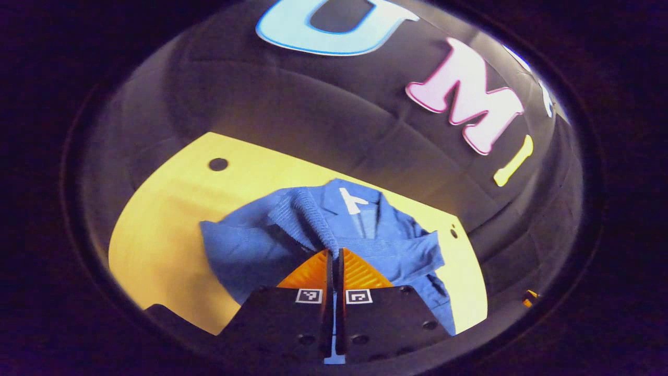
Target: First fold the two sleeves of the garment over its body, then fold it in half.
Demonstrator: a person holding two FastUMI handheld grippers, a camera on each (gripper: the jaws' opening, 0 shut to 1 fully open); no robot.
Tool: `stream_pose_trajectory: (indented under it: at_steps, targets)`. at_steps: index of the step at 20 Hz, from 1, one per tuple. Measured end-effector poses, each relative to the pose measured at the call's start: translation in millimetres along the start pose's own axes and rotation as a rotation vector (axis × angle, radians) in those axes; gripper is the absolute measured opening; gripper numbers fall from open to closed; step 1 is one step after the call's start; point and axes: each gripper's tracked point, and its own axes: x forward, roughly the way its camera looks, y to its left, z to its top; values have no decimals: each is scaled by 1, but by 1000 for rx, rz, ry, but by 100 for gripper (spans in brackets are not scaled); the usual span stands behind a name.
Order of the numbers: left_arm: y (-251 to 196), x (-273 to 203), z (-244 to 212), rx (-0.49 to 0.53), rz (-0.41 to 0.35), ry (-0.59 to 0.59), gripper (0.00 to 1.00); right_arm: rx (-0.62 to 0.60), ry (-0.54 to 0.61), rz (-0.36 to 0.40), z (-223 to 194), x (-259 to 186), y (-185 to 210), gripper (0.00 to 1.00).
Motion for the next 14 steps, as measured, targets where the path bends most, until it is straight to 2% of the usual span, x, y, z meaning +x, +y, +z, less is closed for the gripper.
stream_pose_trajectory:
  at_steps: [3,5,7,8,9,10,11,12,14]
  targets:
    - [-75,35,-3,98,-109,41,0,-14,17,-44,-6,5,-26,98]
    - [-127,55,-9,134,-187,63,0,4,18,-70,-8,5,-40,98]
    - [-157,69,-12,146,-247,61,0,16,25,-98,-12,4,-58,97]
    - [-168,78,-11,143,-275,59,6,17,31,-112,-15,7,-67,98]
    - [-174,81,-9,140,-281,46,19,19,42,-123,-20,9,-75,97]
    - [-176,87,-5,138,-269,26,48,22,55,-130,-26,10,-80,98]
    - [-173,89,-7,135,-255,9,55,26,75,-130,-34,12,-83,98]
    - [-171,85,-6,140,-247,6,89,28,97,-131,-44,14,-88,98]
    - [-151,75,-17,152,-194,14,85,36,138,-125,-62,21,-91,98]
